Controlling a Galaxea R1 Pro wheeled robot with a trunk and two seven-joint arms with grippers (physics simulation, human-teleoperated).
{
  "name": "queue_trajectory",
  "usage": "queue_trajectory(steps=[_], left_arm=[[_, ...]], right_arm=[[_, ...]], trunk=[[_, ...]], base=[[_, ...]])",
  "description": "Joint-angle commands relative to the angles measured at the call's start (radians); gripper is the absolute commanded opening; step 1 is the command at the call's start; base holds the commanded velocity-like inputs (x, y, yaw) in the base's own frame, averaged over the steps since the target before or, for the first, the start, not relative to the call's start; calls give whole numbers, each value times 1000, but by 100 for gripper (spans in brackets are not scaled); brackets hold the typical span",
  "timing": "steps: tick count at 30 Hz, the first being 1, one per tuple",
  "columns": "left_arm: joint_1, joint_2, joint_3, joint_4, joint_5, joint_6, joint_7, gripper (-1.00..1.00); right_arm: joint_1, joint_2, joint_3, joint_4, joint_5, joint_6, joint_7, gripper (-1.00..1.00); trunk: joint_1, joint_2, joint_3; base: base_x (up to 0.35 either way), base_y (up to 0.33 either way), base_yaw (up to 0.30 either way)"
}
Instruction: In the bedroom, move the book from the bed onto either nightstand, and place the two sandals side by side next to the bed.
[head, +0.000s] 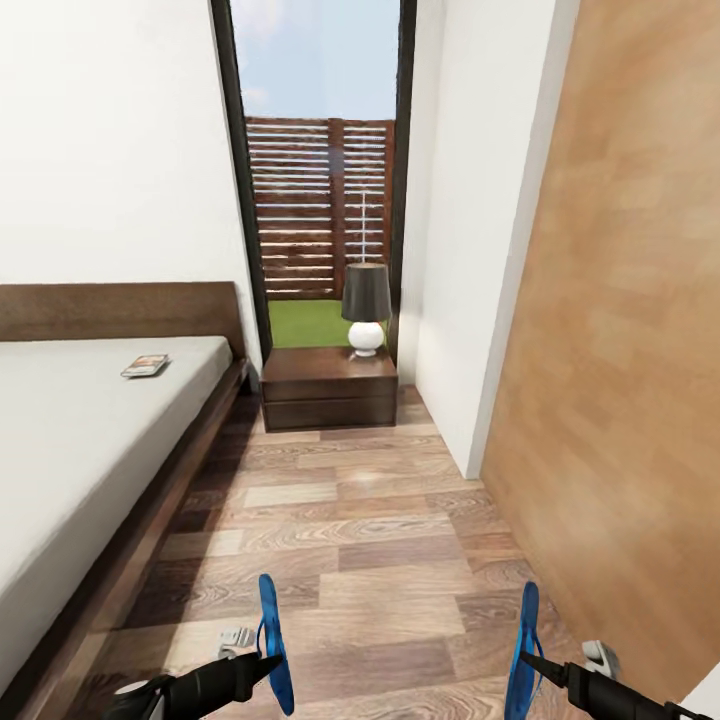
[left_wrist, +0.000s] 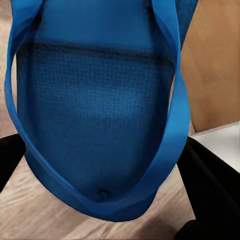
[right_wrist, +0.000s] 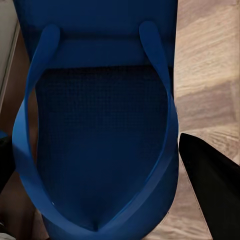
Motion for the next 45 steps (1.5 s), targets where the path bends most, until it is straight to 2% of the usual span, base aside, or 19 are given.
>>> queue_trajectory(steps=[1,45], left_arm=[[-1,-1,9,-1,-6,10,-7,-100],[-2,-1,9,-1,-6,10,-6,-100]], right_arm=[[-1,0,-9,-1,7,9,4,-100],[-1,0,-9,-1,7,9,5,-100]], trunk=[[0,0,-1],[0,0,-1]], base=[[318,-16,0],[322,-25,0]])
